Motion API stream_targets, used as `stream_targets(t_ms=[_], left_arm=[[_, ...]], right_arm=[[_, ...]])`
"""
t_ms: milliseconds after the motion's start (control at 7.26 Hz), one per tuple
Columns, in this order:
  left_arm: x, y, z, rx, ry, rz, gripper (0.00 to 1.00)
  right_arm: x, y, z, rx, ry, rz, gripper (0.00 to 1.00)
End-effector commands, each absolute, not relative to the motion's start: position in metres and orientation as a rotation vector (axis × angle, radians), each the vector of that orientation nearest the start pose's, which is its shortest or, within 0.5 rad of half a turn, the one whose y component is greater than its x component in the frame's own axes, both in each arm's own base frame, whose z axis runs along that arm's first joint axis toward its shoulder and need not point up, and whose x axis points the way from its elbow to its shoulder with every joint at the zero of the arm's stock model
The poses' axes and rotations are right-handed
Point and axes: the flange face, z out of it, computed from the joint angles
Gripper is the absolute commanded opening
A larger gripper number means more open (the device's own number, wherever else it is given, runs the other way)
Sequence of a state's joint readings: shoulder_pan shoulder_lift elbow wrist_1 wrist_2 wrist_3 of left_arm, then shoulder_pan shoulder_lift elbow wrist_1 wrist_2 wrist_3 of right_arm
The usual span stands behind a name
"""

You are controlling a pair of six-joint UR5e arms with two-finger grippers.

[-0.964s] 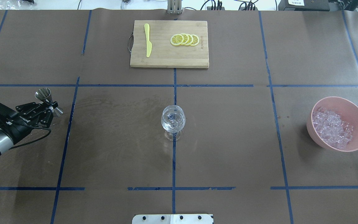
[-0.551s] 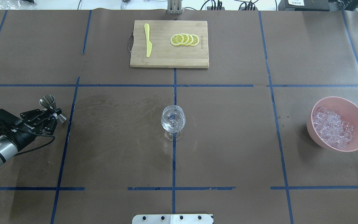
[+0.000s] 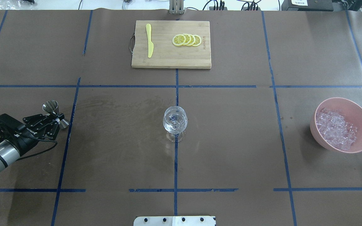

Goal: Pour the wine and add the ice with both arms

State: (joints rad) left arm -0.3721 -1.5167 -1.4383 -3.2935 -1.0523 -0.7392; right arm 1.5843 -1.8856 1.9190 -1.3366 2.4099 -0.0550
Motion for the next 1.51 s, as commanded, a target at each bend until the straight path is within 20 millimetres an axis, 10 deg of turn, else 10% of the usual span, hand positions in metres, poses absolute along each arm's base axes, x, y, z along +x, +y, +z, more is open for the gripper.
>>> stream_targets(t_ms=[0,1377], left_arm=[[0.3555,-0.3344,0.5647,1.175,0.991,-0.031,0.15],[0.3581,-0.3315,0.5697,1.170,0.985,-0.025,0.36]], right_arm=[[0.0643,-0.3728,0.5917,0.280,-0.825,-0.151,1.00],[0.0649,-0.3733,0.5911,0.281,-0.825,-0.148,1.00]])
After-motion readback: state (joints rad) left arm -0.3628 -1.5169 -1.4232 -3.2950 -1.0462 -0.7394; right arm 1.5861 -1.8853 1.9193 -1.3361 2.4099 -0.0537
